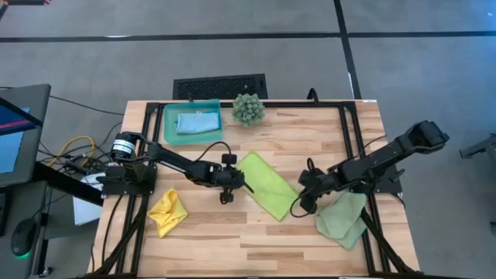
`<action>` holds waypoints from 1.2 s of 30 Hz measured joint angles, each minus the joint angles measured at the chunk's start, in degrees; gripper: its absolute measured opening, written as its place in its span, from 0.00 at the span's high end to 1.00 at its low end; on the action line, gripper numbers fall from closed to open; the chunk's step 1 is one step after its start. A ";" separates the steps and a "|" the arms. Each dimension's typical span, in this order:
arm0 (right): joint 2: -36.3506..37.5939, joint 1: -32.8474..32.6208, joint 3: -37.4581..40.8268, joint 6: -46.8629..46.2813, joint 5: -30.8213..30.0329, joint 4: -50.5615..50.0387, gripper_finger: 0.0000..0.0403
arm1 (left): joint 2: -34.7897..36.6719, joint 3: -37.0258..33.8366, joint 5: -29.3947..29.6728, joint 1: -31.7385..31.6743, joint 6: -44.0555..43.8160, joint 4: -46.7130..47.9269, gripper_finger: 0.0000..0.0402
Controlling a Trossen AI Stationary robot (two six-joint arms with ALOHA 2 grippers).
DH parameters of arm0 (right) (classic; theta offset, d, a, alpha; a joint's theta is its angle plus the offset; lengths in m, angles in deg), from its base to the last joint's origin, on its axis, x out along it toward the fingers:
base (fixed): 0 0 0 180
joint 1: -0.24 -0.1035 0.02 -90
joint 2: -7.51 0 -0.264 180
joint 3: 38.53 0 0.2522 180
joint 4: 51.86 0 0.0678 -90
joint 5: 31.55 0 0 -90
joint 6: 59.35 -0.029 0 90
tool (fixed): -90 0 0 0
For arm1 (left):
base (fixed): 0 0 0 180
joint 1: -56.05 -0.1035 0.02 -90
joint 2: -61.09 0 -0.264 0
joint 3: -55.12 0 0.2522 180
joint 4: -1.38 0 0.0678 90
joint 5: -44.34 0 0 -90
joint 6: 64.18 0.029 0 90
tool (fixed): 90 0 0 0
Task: Fold microfiber towels
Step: Fold the light green microfiber cloth
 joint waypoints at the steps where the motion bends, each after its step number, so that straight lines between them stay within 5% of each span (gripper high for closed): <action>1: 1.05 0.45 0.00 0.54 -0.36 -0.41 0.84 | 0.00 0.01 0.06 -0.01 -0.02 0.01 0.84; 8: 5.95 2.72 0.00 1.69 -3.29 -3.25 0.70 | 0.00 0.08 0.41 0.28 -0.81 0.10 0.84; 14: 1.46 0.82 -0.07 5.90 -3.12 4.51 0.64 | 0.02 0.17 0.50 0.12 -1.88 1.63 0.84; 23: -7.79 1.36 -0.42 2.77 -3.30 2.92 0.77 | -2.45 0.25 6.60 -2.33 5.89 -3.56 0.84; 30: 0.77 -0.36 -2.14 -1.44 -1.45 -0.45 0.85 | 1.08 1.63 12.15 -2.37 14.03 -5.08 0.84; 33: 3.43 -0.13 -2.11 -0.17 -5.37 0.45 0.85 | 2.81 2.47 6.81 -2.39 14.22 -5.37 0.84; 36: 2.87 0.27 -2.14 3.80 -7.29 2.42 0.85 | 3.56 2.78 -7.81 -2.64 12.16 -10.69 0.84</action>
